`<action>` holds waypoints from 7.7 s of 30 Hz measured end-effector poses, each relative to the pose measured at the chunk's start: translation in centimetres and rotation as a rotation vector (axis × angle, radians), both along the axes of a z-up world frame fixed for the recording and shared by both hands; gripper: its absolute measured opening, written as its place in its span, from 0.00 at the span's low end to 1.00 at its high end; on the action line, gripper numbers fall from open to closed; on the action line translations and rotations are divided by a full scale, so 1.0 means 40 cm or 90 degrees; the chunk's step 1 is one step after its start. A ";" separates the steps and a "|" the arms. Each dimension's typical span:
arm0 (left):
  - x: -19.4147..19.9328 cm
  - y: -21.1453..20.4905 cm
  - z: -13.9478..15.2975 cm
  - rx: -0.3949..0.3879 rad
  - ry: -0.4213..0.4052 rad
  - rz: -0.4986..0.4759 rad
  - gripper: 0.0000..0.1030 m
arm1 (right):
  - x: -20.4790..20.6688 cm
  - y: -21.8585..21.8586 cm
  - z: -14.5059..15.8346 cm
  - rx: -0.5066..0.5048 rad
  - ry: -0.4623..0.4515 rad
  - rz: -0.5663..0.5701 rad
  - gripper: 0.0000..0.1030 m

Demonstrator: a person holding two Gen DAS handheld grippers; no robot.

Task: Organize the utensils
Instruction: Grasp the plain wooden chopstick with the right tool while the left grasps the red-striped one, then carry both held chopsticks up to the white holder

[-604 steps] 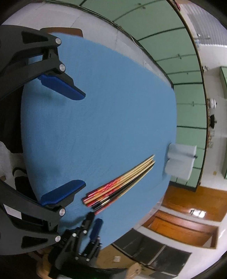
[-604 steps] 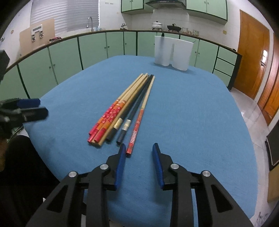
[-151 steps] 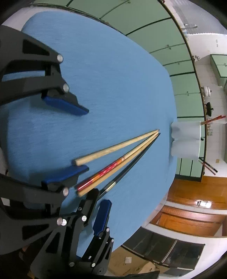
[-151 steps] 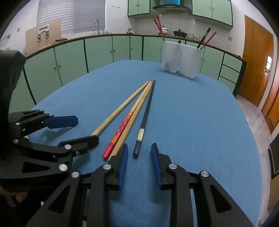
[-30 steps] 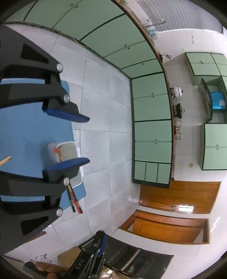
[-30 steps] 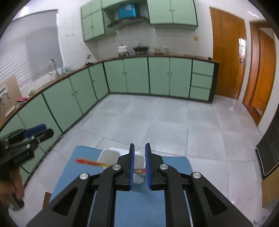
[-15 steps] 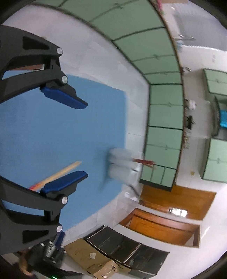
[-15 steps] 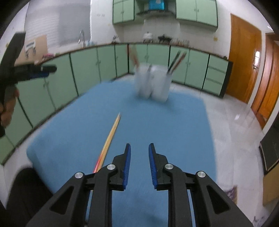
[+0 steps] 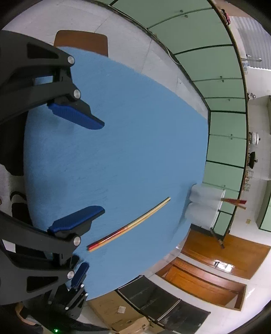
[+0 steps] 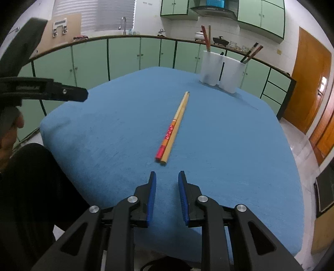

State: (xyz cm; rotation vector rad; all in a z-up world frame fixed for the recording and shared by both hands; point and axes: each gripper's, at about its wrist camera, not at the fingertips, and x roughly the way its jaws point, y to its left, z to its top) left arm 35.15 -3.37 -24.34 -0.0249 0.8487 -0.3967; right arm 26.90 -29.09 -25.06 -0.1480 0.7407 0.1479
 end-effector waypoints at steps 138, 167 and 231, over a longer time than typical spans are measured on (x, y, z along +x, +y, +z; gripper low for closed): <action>-0.123 -0.108 -0.115 0.083 -0.010 -0.049 0.45 | -0.001 -0.193 0.295 0.195 -0.040 -0.078 0.07; 0.049 -0.095 0.330 0.020 -0.140 -0.072 0.05 | 0.118 -0.159 0.455 0.111 -0.051 -0.032 0.07; 0.553 -0.464 0.802 0.006 -0.173 -0.101 0.05 | 0.673 -0.282 0.946 0.054 -0.045 -0.101 0.07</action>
